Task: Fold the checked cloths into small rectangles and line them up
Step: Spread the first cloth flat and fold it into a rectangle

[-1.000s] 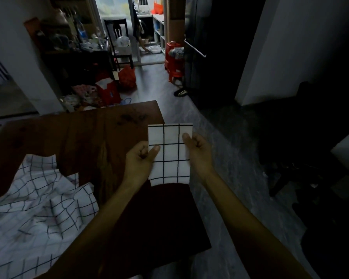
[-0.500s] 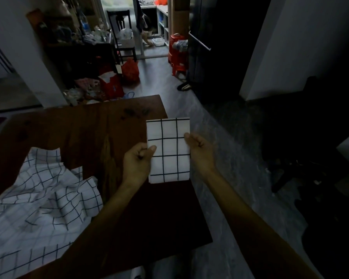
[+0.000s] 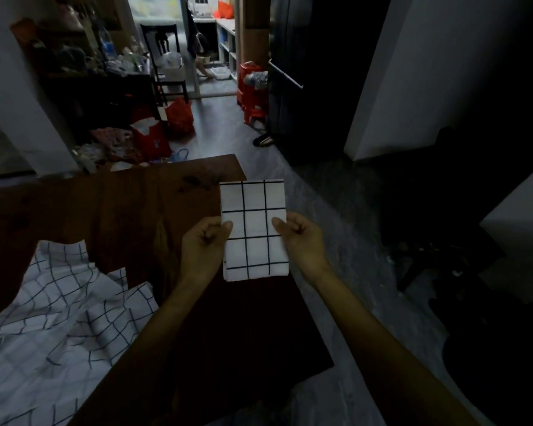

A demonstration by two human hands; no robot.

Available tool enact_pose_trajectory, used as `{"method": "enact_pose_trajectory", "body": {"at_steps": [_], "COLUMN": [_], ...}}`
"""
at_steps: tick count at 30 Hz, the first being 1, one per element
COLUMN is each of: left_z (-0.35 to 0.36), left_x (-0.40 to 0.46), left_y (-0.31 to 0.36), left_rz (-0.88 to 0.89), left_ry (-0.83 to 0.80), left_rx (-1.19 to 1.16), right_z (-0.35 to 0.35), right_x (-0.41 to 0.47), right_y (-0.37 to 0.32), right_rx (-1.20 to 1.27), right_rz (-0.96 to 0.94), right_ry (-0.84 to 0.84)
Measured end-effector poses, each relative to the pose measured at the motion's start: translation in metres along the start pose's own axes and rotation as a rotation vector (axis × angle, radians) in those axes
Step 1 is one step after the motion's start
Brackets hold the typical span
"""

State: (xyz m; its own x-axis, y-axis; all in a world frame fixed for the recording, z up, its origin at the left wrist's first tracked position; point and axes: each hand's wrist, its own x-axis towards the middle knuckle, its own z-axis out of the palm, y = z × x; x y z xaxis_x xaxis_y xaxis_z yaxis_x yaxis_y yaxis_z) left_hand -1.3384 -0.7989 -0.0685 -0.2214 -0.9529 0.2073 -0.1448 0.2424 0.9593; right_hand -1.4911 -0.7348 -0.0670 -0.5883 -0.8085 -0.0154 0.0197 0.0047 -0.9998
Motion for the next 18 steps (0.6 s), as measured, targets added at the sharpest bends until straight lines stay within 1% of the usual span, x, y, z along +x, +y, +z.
{"method": "enact_pose_trajectory", "body": {"at_steps": [3, 6, 13, 18], "left_z": [-0.01, -0.011, 0.017, 0.064], "left_x": [0.008, 0.015, 0.019, 0.016], "left_y": [-0.001, 0.001, 0.022, 0.031], "left_rz": [-0.009, -0.041, 0.02, 0.051], "left_ry": [-0.017, -0.097, -0.183, -0.139], "left_rx": [-0.017, -0.074, -0.08, 0.022], "right_z": [0.001, -0.003, -0.036, -0.08], "right_x": [-0.008, -0.011, -0.004, 0.015], "right_y": [-0.015, -0.025, -0.035, -0.025], "right_rx": [-0.039, -0.042, -0.063, -0.048], "right_rz": [-0.034, -0.073, -0.126, -0.148], "right_ry": [0.035, 0.037, 0.049, 0.041]}}
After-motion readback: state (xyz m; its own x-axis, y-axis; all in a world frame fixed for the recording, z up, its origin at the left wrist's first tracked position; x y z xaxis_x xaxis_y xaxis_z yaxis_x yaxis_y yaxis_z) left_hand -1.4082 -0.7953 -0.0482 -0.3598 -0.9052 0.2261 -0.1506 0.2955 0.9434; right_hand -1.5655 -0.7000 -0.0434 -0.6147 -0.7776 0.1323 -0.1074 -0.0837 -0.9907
